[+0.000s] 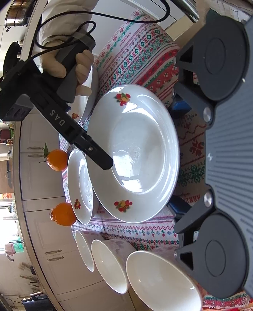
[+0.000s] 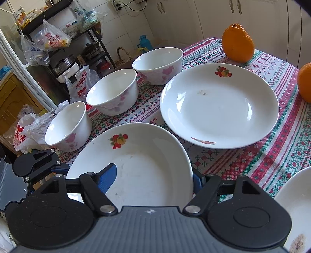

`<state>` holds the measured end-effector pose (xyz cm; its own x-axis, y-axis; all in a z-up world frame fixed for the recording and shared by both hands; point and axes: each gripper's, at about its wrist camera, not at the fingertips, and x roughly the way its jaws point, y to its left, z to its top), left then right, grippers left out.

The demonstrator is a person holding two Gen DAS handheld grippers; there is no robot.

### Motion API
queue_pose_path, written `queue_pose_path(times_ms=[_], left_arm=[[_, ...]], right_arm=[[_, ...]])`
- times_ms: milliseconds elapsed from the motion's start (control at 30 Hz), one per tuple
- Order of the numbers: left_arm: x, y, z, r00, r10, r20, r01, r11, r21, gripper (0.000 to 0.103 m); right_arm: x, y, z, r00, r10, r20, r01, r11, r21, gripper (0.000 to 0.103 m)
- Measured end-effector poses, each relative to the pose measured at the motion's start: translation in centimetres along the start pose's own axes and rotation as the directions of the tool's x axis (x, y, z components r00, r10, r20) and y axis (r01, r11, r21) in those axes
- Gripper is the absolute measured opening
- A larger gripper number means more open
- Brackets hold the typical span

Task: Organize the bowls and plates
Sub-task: 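Lift the white plate with the right tool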

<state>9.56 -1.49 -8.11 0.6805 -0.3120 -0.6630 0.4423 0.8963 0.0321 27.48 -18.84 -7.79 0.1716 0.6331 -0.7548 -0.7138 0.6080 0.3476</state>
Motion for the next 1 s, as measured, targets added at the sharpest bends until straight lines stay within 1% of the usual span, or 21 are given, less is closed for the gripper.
queue_pose_path(times_ms=[233,300,600,867,1000], left_arm=[[-0.4,-0.2,0.8,1.000,-0.011,0.002,0.011,0.999,0.031,0.083],[-0.4,-0.3,1.1,1.000,-0.014,0.001,0.014,0.999,0.043,0.081],[-0.2,-1.3,3.4,0.999,-0.042,0.018,0.040,0.995,0.094,0.080],[1.2,-3.2,6.3,0.995,-0.093,0.029,0.088,0.985,0.150,0.080],[2.6,-4.2,7.6,0.991,-0.133,0.024,0.128,0.980,0.154,0.080]], right_arm=[[-1.0,0.0,-0.1,1.000,-0.009,0.024,0.009,1.000,-0.001,0.082],[-1.4,0.0,-0.1,0.999,-0.014,0.033,0.014,1.000,-0.005,0.082],[-4.1,-1.0,-0.6,0.996,-0.051,0.078,0.051,0.999,-0.004,0.082],[-7.3,-2.9,-1.8,0.986,-0.127,0.108,0.126,0.992,0.021,0.083],[-8.7,-4.1,-2.6,0.979,-0.163,0.119,0.158,0.986,0.048,0.083]])
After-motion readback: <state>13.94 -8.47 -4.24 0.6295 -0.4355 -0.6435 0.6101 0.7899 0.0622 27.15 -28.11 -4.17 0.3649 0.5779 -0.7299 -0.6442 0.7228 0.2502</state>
